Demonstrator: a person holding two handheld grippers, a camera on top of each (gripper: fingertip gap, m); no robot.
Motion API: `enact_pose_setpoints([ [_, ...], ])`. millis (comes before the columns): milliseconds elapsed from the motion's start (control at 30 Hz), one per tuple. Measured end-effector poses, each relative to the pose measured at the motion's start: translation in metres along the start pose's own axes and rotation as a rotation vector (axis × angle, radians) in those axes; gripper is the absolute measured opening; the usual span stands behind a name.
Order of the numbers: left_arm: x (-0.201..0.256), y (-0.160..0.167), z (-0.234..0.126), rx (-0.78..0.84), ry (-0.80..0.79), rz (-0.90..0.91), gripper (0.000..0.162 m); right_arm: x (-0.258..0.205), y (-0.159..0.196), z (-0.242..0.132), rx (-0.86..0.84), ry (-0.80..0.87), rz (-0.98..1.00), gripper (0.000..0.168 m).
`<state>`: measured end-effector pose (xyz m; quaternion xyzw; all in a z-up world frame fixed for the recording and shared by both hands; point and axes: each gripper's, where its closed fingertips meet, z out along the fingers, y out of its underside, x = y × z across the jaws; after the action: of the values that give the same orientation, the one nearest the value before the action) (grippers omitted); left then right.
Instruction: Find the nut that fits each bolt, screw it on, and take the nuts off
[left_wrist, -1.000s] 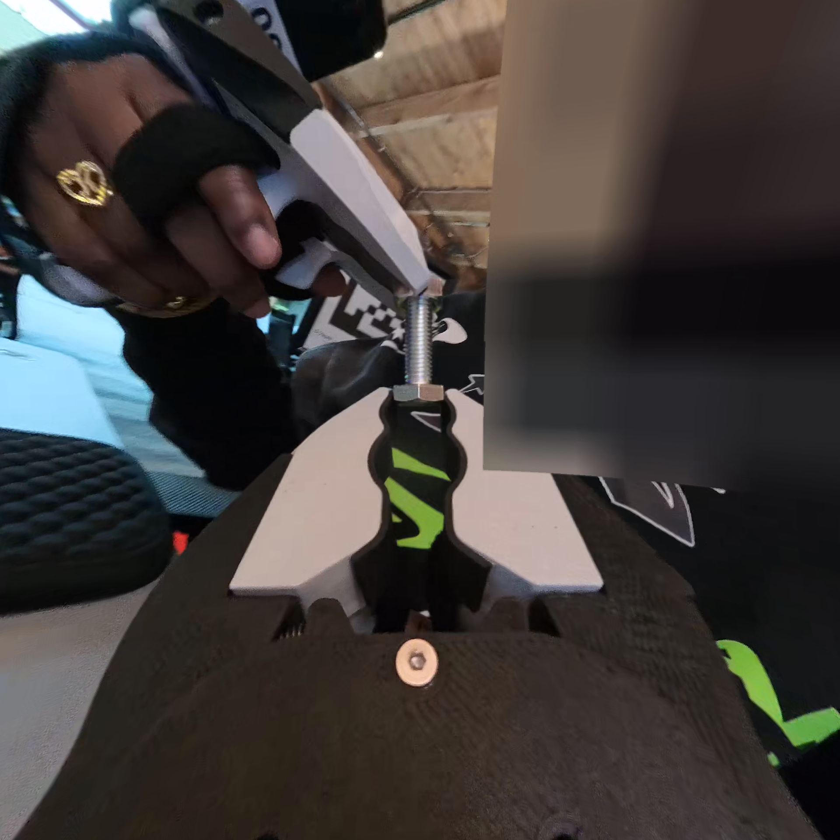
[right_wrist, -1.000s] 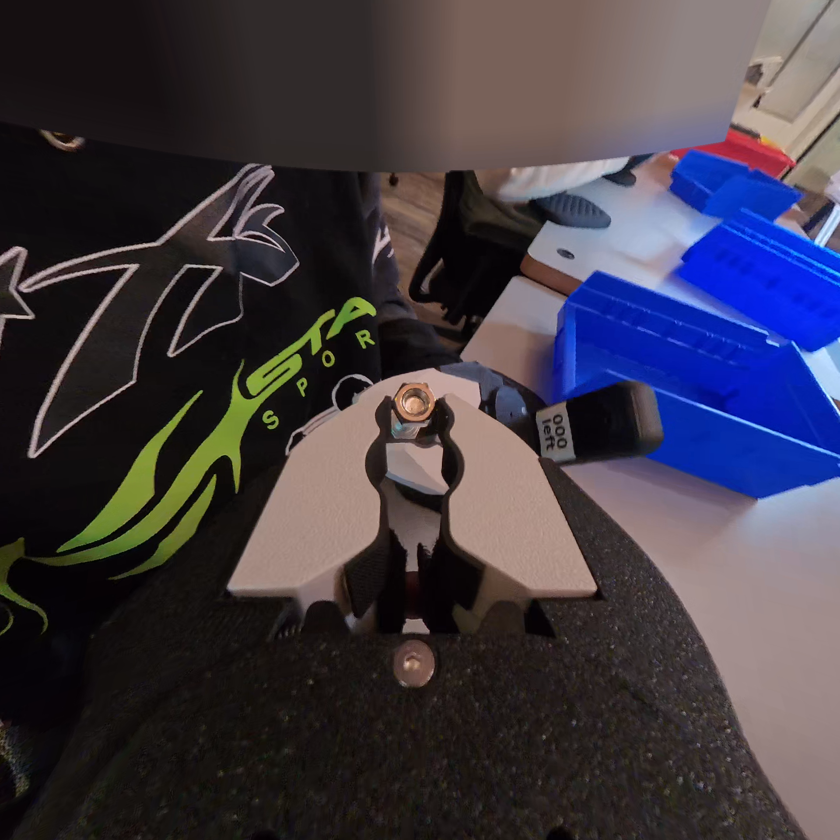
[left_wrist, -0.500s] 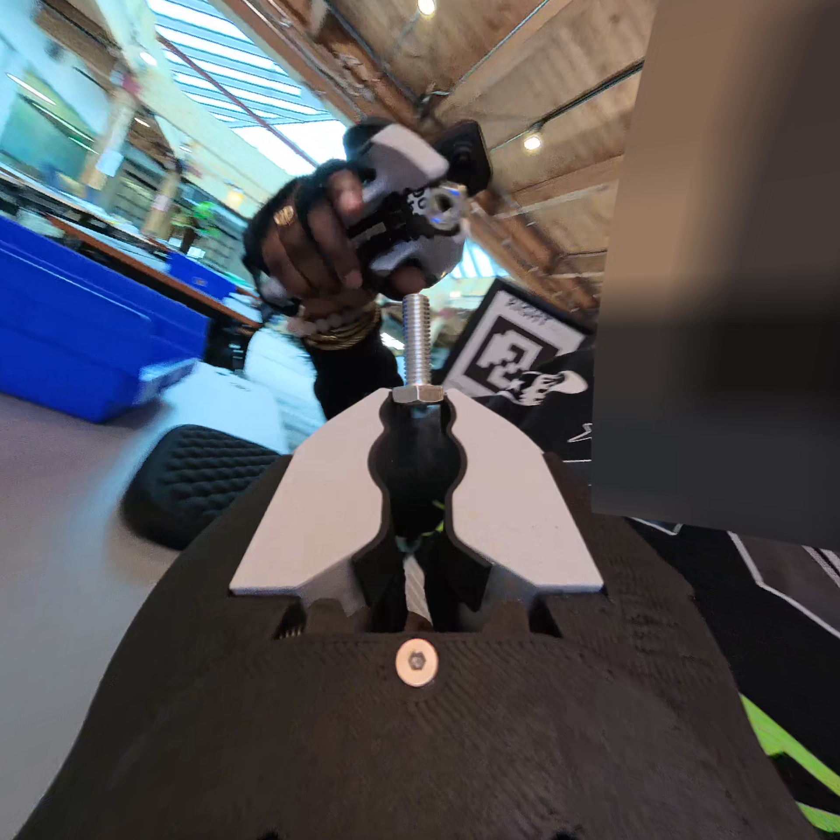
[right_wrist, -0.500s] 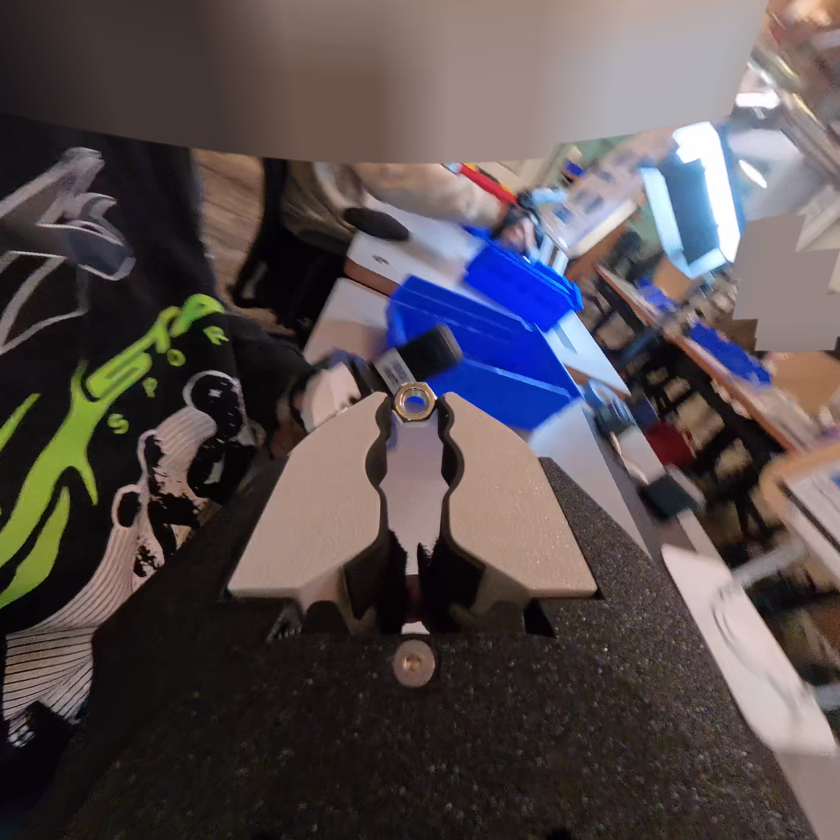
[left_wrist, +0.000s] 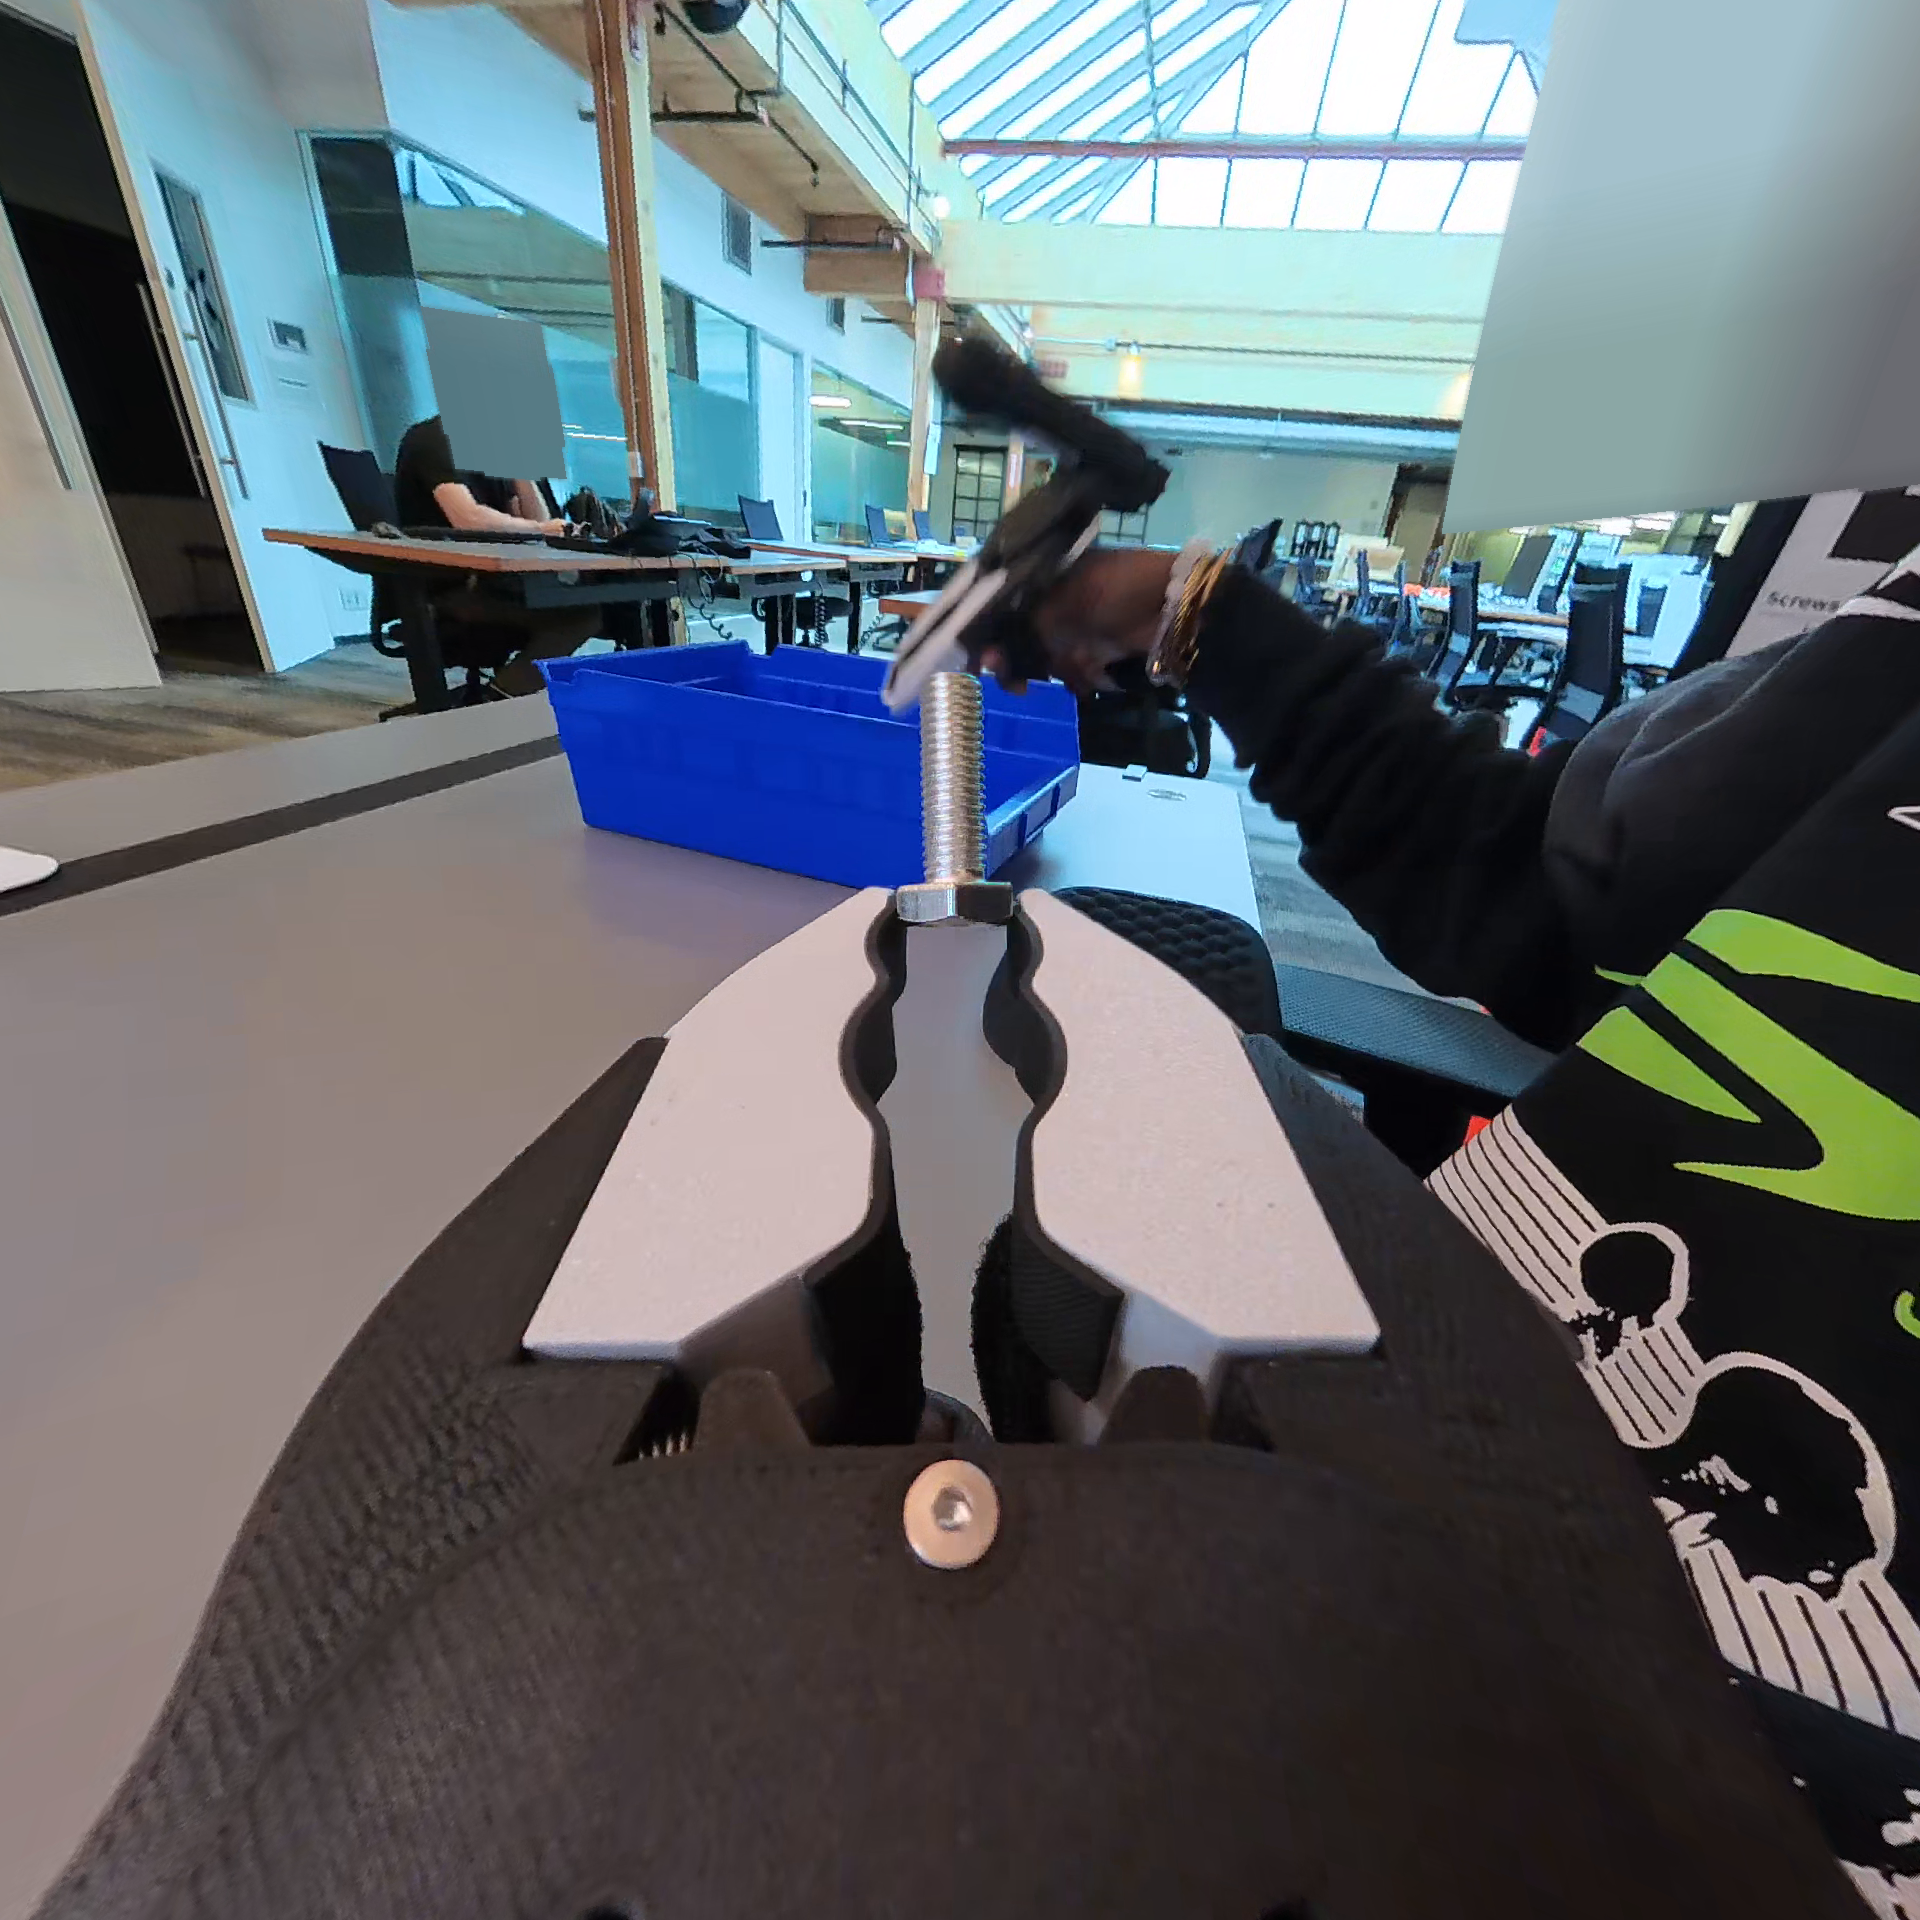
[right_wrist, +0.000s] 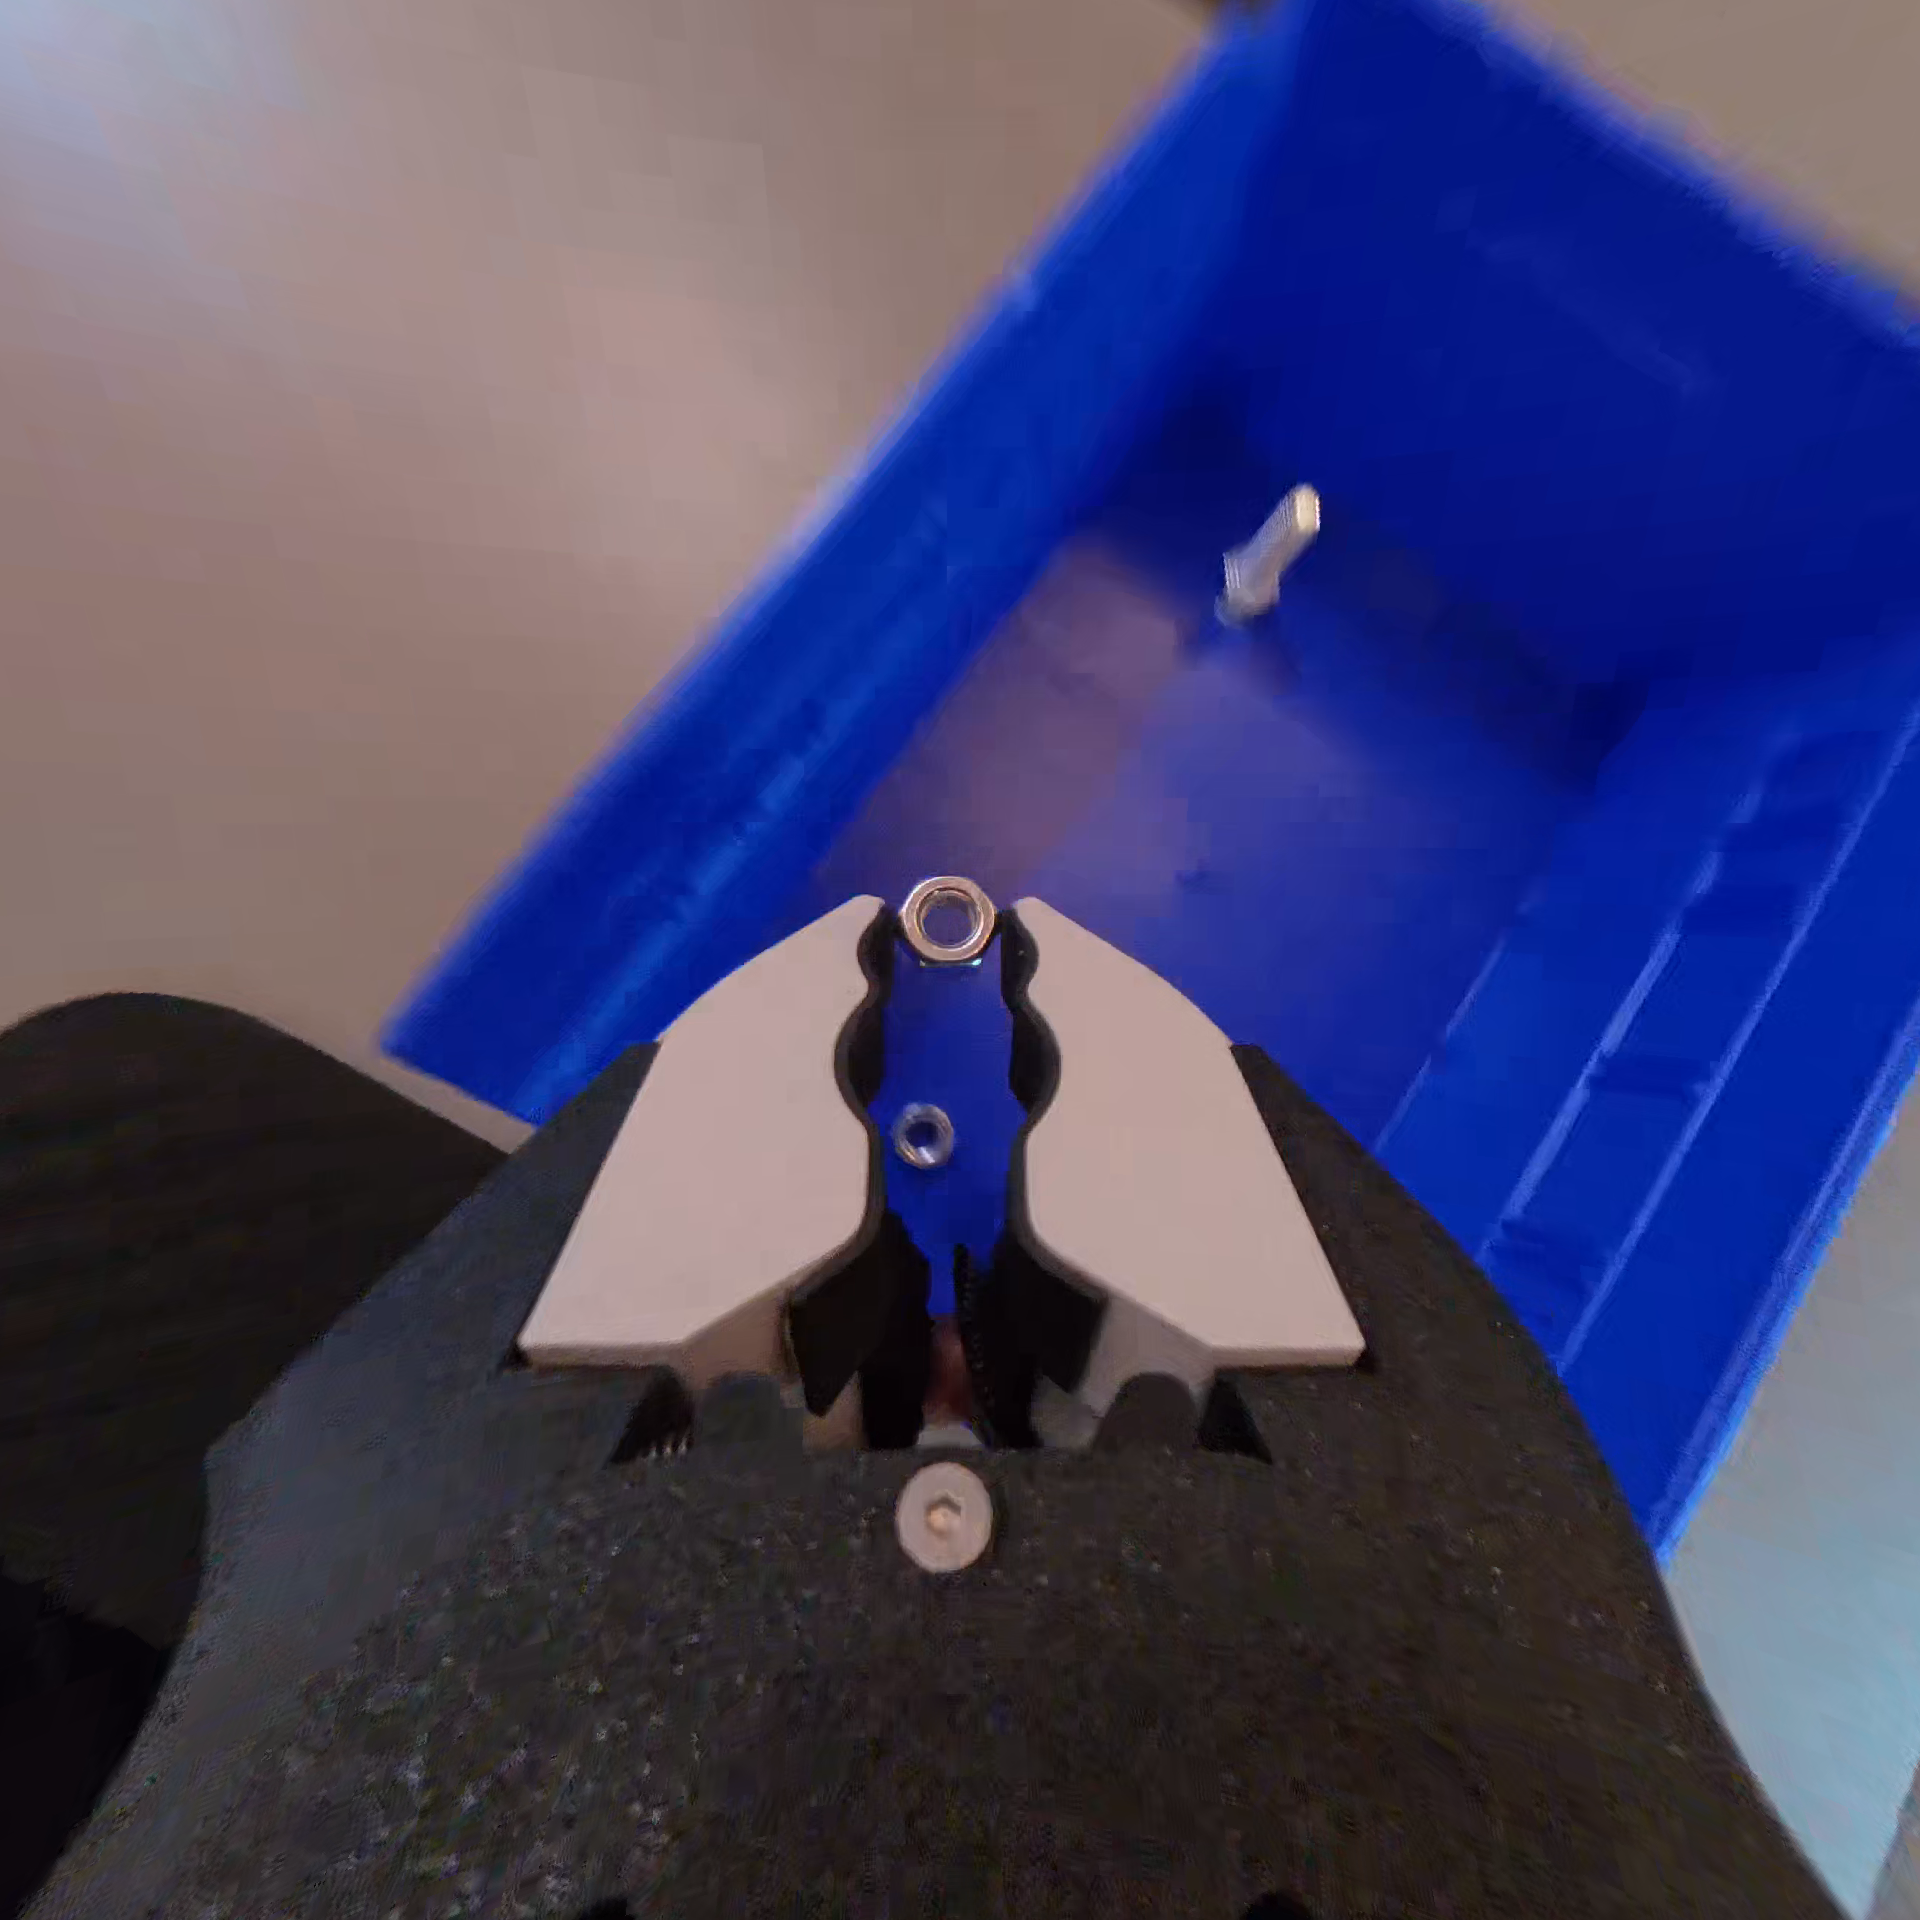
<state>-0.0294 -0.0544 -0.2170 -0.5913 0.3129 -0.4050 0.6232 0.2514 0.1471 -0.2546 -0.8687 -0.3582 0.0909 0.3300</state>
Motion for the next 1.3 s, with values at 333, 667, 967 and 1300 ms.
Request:
enact_pose_setpoints([
  [333, 0.004, 0.006, 0.003, -0.038, 0.015, 0.027, 0.018, 0.022, 0.069, 0.053, -0.336, 0.038, 0.137, 0.021],
  [667, 0.003, 0.007, 0.003, -0.037, 0.018, 0.023, 0.019, 0.022, 0.042, 0.035, -0.207, 0.088, 0.143, 0.029],
  [967, 0.004, 0.008, 0.004, -0.042, 0.016, 0.034, 0.019, -0.203, -0.108, -0.061, 0.527, -0.509, -0.238, 0.028],
  [1300, 0.006, 0.008, 0.004, -0.040, 0.019, 0.058, 0.019, -0.343, -0.096, -0.042, 0.410, -0.876, -0.422, 0.025],
])
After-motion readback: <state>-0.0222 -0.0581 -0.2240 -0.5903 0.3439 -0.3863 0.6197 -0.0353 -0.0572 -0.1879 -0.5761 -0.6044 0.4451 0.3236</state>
